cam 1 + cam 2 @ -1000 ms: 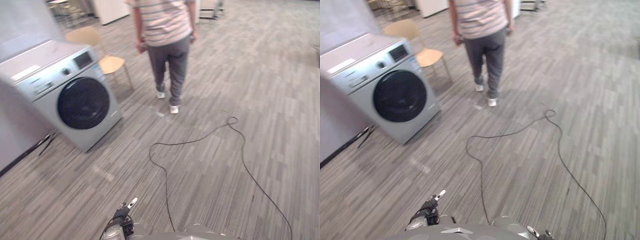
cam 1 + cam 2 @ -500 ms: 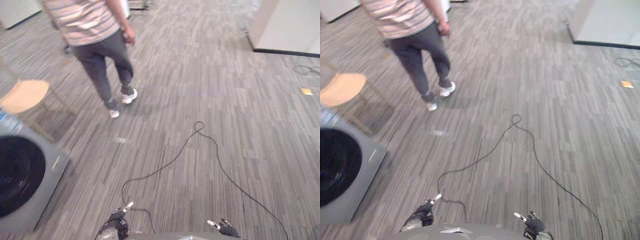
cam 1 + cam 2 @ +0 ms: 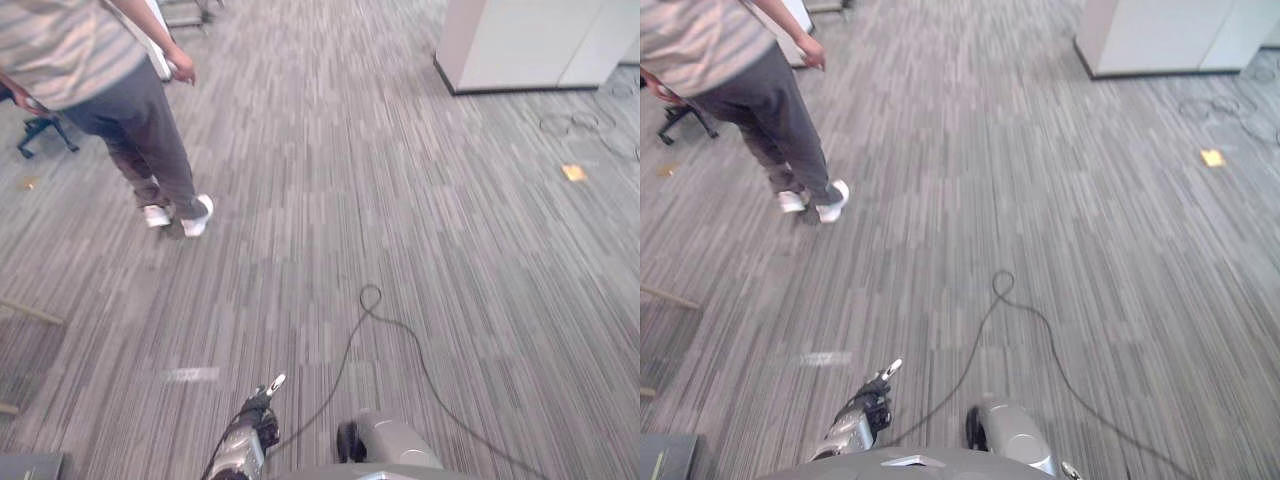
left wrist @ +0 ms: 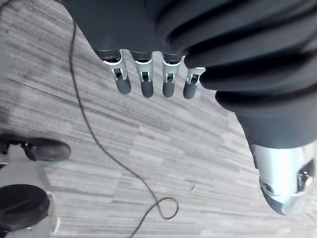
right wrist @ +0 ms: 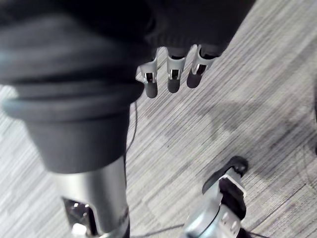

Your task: Organize washtable

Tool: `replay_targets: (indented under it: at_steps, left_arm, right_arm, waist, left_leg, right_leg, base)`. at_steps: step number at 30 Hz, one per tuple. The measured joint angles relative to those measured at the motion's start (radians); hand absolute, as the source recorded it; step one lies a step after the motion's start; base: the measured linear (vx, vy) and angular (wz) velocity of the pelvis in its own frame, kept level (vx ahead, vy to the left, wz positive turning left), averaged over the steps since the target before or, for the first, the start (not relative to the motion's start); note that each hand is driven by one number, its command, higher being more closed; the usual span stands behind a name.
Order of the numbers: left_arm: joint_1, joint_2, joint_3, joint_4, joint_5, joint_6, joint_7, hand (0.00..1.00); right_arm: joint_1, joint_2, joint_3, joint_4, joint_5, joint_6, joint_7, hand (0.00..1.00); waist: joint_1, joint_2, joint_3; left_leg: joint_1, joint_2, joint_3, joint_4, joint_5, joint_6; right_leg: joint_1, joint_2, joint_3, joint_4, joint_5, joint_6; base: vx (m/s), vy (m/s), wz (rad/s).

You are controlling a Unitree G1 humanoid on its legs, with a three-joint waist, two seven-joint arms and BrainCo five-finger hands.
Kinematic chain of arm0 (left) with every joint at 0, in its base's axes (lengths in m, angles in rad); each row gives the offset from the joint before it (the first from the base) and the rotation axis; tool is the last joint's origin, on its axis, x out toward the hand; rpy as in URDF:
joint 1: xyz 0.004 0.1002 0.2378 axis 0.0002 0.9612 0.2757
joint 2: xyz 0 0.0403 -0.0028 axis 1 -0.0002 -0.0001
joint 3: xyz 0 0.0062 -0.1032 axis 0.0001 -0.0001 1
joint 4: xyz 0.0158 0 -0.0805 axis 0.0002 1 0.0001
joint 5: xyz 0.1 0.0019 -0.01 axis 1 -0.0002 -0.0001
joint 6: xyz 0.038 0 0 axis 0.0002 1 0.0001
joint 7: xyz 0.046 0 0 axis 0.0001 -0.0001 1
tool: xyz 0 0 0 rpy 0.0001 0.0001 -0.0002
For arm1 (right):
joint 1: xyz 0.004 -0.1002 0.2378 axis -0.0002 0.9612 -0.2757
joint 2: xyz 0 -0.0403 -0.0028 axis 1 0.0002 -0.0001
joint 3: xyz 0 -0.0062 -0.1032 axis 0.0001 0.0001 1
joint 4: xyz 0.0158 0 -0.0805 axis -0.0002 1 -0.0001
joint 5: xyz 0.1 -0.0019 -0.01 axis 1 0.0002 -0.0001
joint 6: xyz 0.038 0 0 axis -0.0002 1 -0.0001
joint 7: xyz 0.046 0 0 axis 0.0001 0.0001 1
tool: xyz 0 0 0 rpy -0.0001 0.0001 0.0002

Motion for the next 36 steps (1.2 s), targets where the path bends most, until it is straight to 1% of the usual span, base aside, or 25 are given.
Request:
replay_targets:
  at_steps: [1,3,5,7,9,12,13,14,15,16,17,18,20,21,22,23,24,25,26,27,29,30,32,34,36]
  left_arm:
    - [0.013,-0.001,0.0,-0.012,-0.001,0.002,-0.002,0.0]
    - [0.012,0.026,-0.001,-0.013,-0.001,-0.004,-0.006,0.0]
    - [0.026,0.043,0.0,-0.015,-0.001,-0.011,-0.003,0.0]
    - [0.045,0.062,-0.002,-0.021,-0.001,-0.018,0.008,0.0]
    - [0.056,0.064,-0.005,-0.006,-0.011,-0.021,0.023,0.0]
    - [0.052,0.065,-0.002,0.009,-0.015,-0.021,0.031,0.0]
    - [0.058,0.066,0.002,0.03,-0.016,-0.024,0.031,0.0]
    - [0.058,0.093,0.0,0.049,-0.013,-0.021,0.03,0.0]
    - [0.048,0.123,-0.019,0.068,-0.006,-0.021,0.027,0.0]
    - [0.043,0.145,-0.045,0.09,-0.004,-0.019,0.023,0.0]
    - [0.041,0.152,-0.057,0.103,-0.001,-0.018,0.022,0.0]
    - [0.029,0.156,-0.082,0.121,0.0,-0.01,0.018,0.0]
    - [0.017,0.141,-0.151,0.128,-0.001,0.0,0.012,0.0]
    - [0.008,0.134,-0.2,0.14,-0.002,-0.002,0.01,0.0]
    - [-0.001,0.13,-0.213,0.146,-0.004,-0.002,0.01,0.0]
    - [-0.02,0.113,-0.213,0.146,-0.014,-0.003,0.01,0.0]
    - [-0.037,0.103,-0.184,0.14,-0.018,-0.004,0.013,0.0]
    - [-0.041,0.103,-0.181,0.134,-0.019,-0.005,0.013,0.0]
    - [-0.044,0.093,-0.183,0.132,-0.019,-0.009,0.012,0.0]
    - [-0.038,0.062,-0.187,0.14,-0.018,-0.012,0.007,0.0]
    - [-0.034,0.048,-0.154,0.115,-0.012,-0.011,-0.006,0.0]
    - [-0.024,0.02,-0.07,0.108,-0.007,-0.01,-0.008,0.0]
    - [-0.008,0.014,-0.019,0.076,-0.001,-0.007,-0.011,0.0]
    - [0.007,0.021,-0.024,0.05,-0.001,-0.007,-0.015,0.0]
    - [0.009,0.044,-0.04,0.024,0.0,-0.018,-0.015,0.0]
  right_arm:
    - [-0.01,-0.004,0.024,-0.018,-0.002,0.0,0.0,0.0]
    - [-0.037,-0.009,0.02,-0.022,-0.007,-0.001,0.002,0.0]
    - [-0.062,-0.016,0.028,-0.024,-0.01,-0.004,0.0,0.0]
    - [-0.088,-0.033,0.046,-0.021,-0.01,-0.004,-0.002,0.0]
    - [-0.108,-0.049,0.003,-0.007,-0.012,-0.007,-0.003,0.0]
    - [-0.092,-0.074,-0.007,0.027,-0.023,-0.007,-0.004,0.0]
    - [-0.078,-0.08,-0.006,0.035,-0.049,-0.006,0.0,0.0]
    - [-0.075,-0.073,-0.009,0.063,-0.051,-0.007,0.001,0.0]
    - [-0.076,-0.065,-0.022,0.109,-0.053,-0.003,0.005,0.0]
    - [-0.063,-0.058,-0.03,0.147,-0.063,0.003,0.006,0.0]
    - [-0.049,-0.053,-0.029,0.152,-0.073,0.005,0.007,0.0]
    - [-0.048,-0.053,-0.026,0.149,-0.086,0.004,0.014,0.0]
    - [-0.048,-0.061,0.002,0.125,-0.088,-0.002,0.022,0.0]
    - [-0.047,-0.077,0.043,0.125,-0.088,-0.006,0.026,0.0]
    - [-0.046,-0.078,0.053,0.125,-0.088,-0.006,0.026,0.0]
    - [-0.048,-0.069,0.057,0.126,-0.087,-0.005,0.027,0.0]
    - [-0.05,-0.059,0.057,0.124,-0.087,-0.004,0.026,0.0]
    - [-0.042,-0.056,0.057,0.126,-0.087,-0.004,0.026,0.0]
    - [-0.032,-0.06,0.055,0.132,-0.087,-0.002,0.026,0.0]
    - [-0.023,-0.069,0.045,0.133,-0.087,0.002,0.02,0.0]
    - [-0.028,-0.064,0.011,0.127,-0.086,0.004,0.02,0.0]
    - [-0.009,-0.052,0.022,0.09,-0.085,0.005,0.017,0.0]
    - [-0.005,-0.048,0.084,0.041,-0.085,0.003,0.018,0.0]
    - [-0.024,-0.047,0.129,0.009,-0.086,-0.003,0.021,0.0]
    - [-0.041,-0.056,0.119,0.008,-0.085,-0.004,0.018,0.0]
  waist:
    - [0.026,-0.002,0.002]
    - [0.056,-0.011,0.003]
    - [0.061,-0.023,0.004]
    - [0.062,-0.025,0.004]
    - [0.077,-0.022,0.002]
    - [0.085,-0.023,-0.004]
    - [0.09,-0.042,-0.029]
    - [0.077,-0.087,-0.058]
    - [0.064,-0.134,-0.057]
    - [0.04,-0.156,-0.055]
    - [0.031,-0.16,-0.056]
    - [0.025,-0.145,-0.044]
    - [0.027,-0.087,-0.015]
    - [0.023,-0.04,-0.01]
    - [0.018,-0.023,-0.009]
    - [0.005,-0.015,-0.005]
    - [-0.003,-0.026,0.002]
    - [-0.009,-0.034,0.001]
    - [-0.022,-0.029,0.0]
    - [-0.024,0.015,-0.018]
    - [-0.027,-0.015,0.0]
    - [-0.024,0.0,0.009]
    - [-0.002,0.011,0.015]
    - [0.012,0.01,0.014]
    - [0.037,-0.009,0.014]
  left_leg:
    - [-0.1,0.005,-0.019,0.121,-0.002,-0.003]
    - [-0.203,-0.01,-0.033,0.119,-0.04,0.023]
    - [-0.277,-0.009,-0.01,-0.069,-0.133,0.067]
    - [-0.313,-0.021,0.01,-0.401,-0.162,0.071]
    - [-0.3,-0.066,-0.015,-0.912,-0.093,0.046]
    - [-0.314,-0.101,0.009,-0.95,-0.023,0.095]
    - [-0.297,-0.137,0.008,-0.923,0.064,0.108]
    - [-0.28,-0.187,0.025,-0.913,0.04,0.113]
    - [-0.211,-0.261,0.034,-0.923,-0.007,0.128]
    - [-0.151,-0.307,0.003,-0.927,-0.051,0.141]
    - [-0.121,-0.317,-0.009,-0.932,-0.07,0.148]
    - [-0.046,-0.322,-0.031,-0.954,-0.102,0.157]
    - [0.104,-0.294,-0.046,-1.05,-0.119,0.176]
    - [0.183,-0.256,-0.045,-1.11,-0.133,0.185]
    - [0.207,-0.239,-0.048,-1.129,-0.146,0.181]
    - [0.246,-0.222,-0.055,-1.142,-0.195,0.177]
    - [0.284,-0.21,-0.067,-1.141,-0.249,0.133]
    - [0.3,-0.207,-0.076,-1.132,-0.276,0.122]
    - [0.317,-0.193,-0.103,-1.112,-0.32,0.124]
    - [0.316,-0.159,-0.134,-1.075,-0.311,0.113]
    - [0.266,-0.156,-0.172,-0.877,-0.263,0.075]
    - [0.16,-0.106,-0.2,-0.527,-0.196,0.02]
    - [0.026,-0.051,-0.205,-0.116,-0.072,-0.052]
    - [-0.093,-0.049,-0.191,0.105,-0.071,-0.025]
    - [-0.218,-0.049,-0.108,0.09,-0.123,0.054]
  right_leg:
    - [0.049,0.014,0.027,-0.04,-0.004,-0.002]
    - [0.155,0.006,0.079,-0.12,-0.004,-0.003]
    - [0.249,-0.025,0.131,-0.189,-0.003,0.008]
    - [0.297,-0.057,0.177,-0.231,-0.017,0.031]
    - [0.354,-0.097,0.236,-0.287,-0.04,0.065]
    - [0.403,-0.143,0.285,-0.24,-0.076,0.131]
    - [0.372,-0.172,0.316,-0.116,-0.097,0.166]
    - [0.325,-0.207,0.329,0.02,-0.093,0.168]
    - [0.278,-0.243,0.34,0.218,-0.009,0.185]
    - [0.239,-0.236,0.352,0.396,0.175,0.254]
    - [0.205,-0.228,0.357,0.487,0.21,0.289]
    - [0.129,-0.211,0.332,0.638,0.194,0.263]
    - [0.003,-0.182,0.279,0.698,0.087,0.174]
    - [-0.079,-0.147,0.242,0.61,0.036,0.165]
    - [-0.124,-0.135,0.224,0.548,0.022,0.171]
    - [-0.204,-0.121,0.215,0.419,0.017,0.186]
    - [-0.251,-0.127,0.221,0.243,0.045,0.22]
    - [-0.256,-0.137,0.22,0.135,0.07,0.233]
    - [-0.265,-0.149,0.184,0.104,0.182,0.209]
    - [-0.249,-0.125,0.154,0.125,0.117,0.182]
    - [-0.219,-0.153,0.136,0.205,0.053,0.137]
    - [-0.128,-0.128,0.111,0.17,0.014,0.1]
    - [-0.001,-0.083,0.107,0.093,-0.035,0.077]
    - [0.108,-0.069,0.117,0.021,-0.056,0.057]
    - [0.231,-0.094,0.135,-0.082,-0.063,0.053]
  base:
    - [0.4,-0.17,-0.52]
    - [0.37,-0.14,-0.52]
    - [0.13,-0.091,-0.57]
    - [-0.22,-0.035,-0.73]
    - [-0.14,0.024,-0.7]
    - [0.39,0.159,-0.53]
    - [0.69,0.155,-0.54]
    - [0.84,0.113,-0.34]
    - [0.72,0.091,0.42]
    - [0.58,0.082,0.62]
    - [0.39,0.07,0.66]
    - [0.23,0.027,0.18]
    - [0.08,0.027,-0.12]
    - [-0.08,0.058,-0.11]
    - [-0.19,0.062,0.04]
    - [-0.28,0.036,0.22]
    - [-0.28,0.004,0.3]
    - [-0.12,-0.082,0.43]
    - [0.32,-0.2,0.48]
    - [0.56,-0.322,0.49]
    - [0.67,-0.385,0.51]
    - [0.55,-0.301,0.46]
    - [0.41,-0.168,0.12]
    - [0.43,-0.167,-0.03]
    - [0.23,-0.044,-0.07]
